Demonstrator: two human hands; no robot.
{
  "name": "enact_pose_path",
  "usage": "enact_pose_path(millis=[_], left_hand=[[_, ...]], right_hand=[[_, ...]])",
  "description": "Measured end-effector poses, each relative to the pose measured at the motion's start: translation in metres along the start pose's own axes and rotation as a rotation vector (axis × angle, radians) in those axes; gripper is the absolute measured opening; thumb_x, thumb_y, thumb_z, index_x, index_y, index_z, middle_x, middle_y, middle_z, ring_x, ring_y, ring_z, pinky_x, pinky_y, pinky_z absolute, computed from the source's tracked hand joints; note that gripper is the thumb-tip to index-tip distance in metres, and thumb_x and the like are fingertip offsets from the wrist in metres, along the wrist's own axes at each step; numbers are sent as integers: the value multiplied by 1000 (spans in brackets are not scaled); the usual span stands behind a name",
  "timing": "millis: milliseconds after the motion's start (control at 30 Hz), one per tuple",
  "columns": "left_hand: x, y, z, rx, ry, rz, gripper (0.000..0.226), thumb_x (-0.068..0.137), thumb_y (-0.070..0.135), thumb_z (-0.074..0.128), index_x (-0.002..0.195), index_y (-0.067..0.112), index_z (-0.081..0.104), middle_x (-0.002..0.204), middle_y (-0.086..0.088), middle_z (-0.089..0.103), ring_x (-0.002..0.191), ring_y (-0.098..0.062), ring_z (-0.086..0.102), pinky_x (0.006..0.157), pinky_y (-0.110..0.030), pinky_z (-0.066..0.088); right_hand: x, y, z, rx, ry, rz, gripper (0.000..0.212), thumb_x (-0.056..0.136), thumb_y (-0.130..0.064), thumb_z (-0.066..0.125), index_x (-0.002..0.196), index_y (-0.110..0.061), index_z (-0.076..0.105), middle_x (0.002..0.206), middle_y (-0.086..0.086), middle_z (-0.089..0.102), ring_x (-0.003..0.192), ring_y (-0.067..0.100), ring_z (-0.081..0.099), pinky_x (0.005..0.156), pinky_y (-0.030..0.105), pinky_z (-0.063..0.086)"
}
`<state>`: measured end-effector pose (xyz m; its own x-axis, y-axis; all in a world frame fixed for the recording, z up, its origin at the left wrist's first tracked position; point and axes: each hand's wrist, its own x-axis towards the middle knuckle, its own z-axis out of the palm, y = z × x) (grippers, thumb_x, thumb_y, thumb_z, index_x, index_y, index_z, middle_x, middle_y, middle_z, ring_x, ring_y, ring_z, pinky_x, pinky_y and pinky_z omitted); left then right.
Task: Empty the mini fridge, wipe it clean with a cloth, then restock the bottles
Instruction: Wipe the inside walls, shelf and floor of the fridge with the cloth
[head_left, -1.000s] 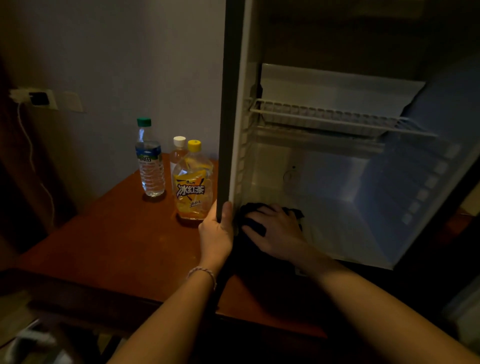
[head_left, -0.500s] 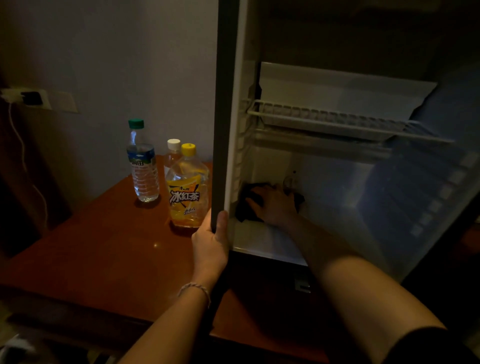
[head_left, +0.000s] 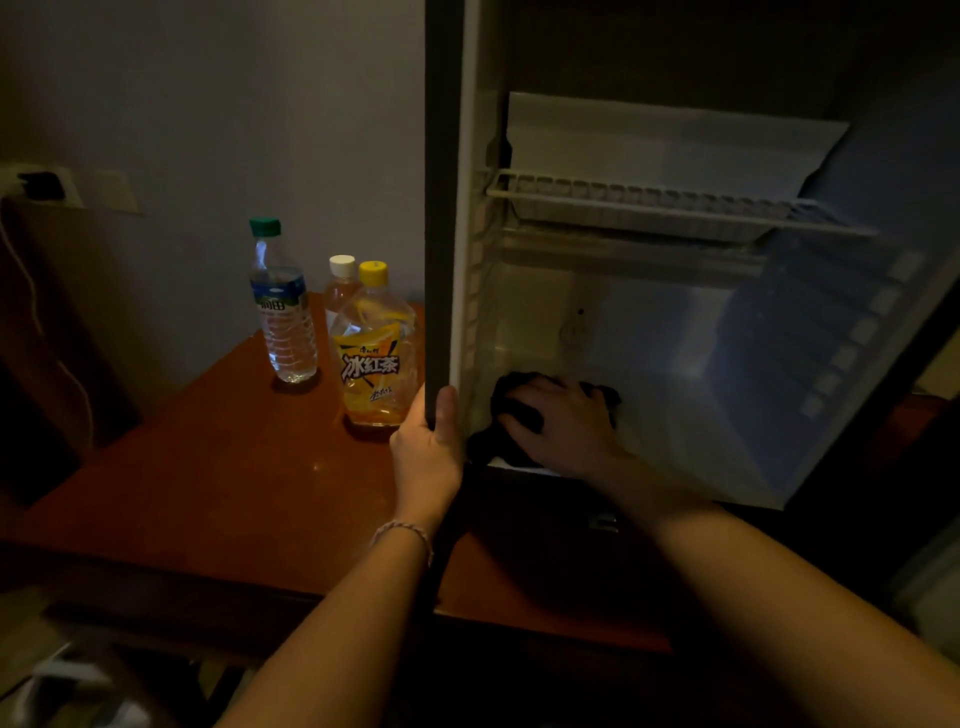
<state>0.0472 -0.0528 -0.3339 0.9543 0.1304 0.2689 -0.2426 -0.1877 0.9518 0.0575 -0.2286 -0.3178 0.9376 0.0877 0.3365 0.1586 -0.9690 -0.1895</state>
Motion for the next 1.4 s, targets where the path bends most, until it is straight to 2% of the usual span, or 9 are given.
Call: enact_pose_path(millis=[200, 300, 467, 600, 700, 867, 1067, 1233, 1400], left_hand=[[-1, 5, 0, 13, 4, -1, 72, 88, 72, 30, 128, 20, 59, 89, 15, 61, 81, 2, 57, 65, -16, 44], [1, 0, 1, 26, -7, -3, 85, 85, 80, 27, 136, 17, 56, 104, 4, 66, 91, -1, 60, 72, -17, 47], [3, -4, 3, 25, -4, -9, 103, 76, 95, 21, 141, 22, 53, 119, 0, 67, 109, -21, 63, 91, -41, 55], [2, -1, 2, 0, 6, 0, 78, 86, 77, 29, 128, 19, 61, 108, 5, 66, 106, -17, 62, 85, -30, 50], [4, -4, 3, -10, 14, 11, 91, 81, 85, 27, 133, 17, 59, 110, 4, 67, 104, -14, 62, 81, -25, 48], [5, -7, 2, -18, 10, -17, 111, 70, 99, 24, 139, 16, 54, 124, -7, 65, 118, -25, 60, 99, -48, 52], [4, -8, 2, -20, 15, -50, 109, 71, 99, 26, 140, 19, 54, 128, -6, 65, 122, -25, 58, 102, -52, 49], [-5, 5, -1, -39, -11, -36, 65, 87, 79, 35, 120, 29, 61, 110, 12, 67, 114, -16, 61, 98, -41, 51], [-7, 2, -2, -66, -3, -56, 90, 82, 88, 34, 140, 23, 56, 133, 4, 64, 125, -14, 58, 104, -44, 50]], right_hand=[[-38, -2, -9, 20, -17, -120, 40, 90, -64, 43, 118, -42, 61, 124, -22, 57, 121, 15, 44, 97, 45, 38], [-30, -3, -11, 13, -57, -106, 41, 92, -63, 45, 122, -41, 61, 129, -20, 56, 123, 15, 42, 98, 42, 36], [-6, 4, -4, 79, -19, -93, 58, 82, -71, 29, 116, -40, 64, 121, -18, 64, 113, 18, 52, 89, 43, 45], [27, 16, 2, 57, -22, -51, 60, 81, -72, 28, 119, -40, 63, 123, -13, 64, 116, 23, 57, 94, 45, 46], [50, 27, 6, 21, -55, 5, 55, 88, -70, 35, 127, -40, 58, 135, -10, 58, 124, 25, 52, 102, 45, 39], [72, 42, 9, 0, -54, 95, 45, 96, -57, 47, 134, -34, 54, 142, -4, 50, 133, 29, 41, 106, 52, 33], [57, 31, 5, 11, -22, 158, 42, 93, -56, 49, 129, -36, 56, 139, -5, 52, 134, 31, 40, 104, 54, 34], [16, 7, -2, 56, 34, 133, 45, 85, -68, 52, 120, -41, 61, 134, -13, 57, 123, 25, 51, 100, 47, 36], [-16, 2, -16, 38, -56, 49, 63, 75, -82, 53, 123, -42, 57, 136, -15, 54, 127, 21, 45, 105, 50, 34]])
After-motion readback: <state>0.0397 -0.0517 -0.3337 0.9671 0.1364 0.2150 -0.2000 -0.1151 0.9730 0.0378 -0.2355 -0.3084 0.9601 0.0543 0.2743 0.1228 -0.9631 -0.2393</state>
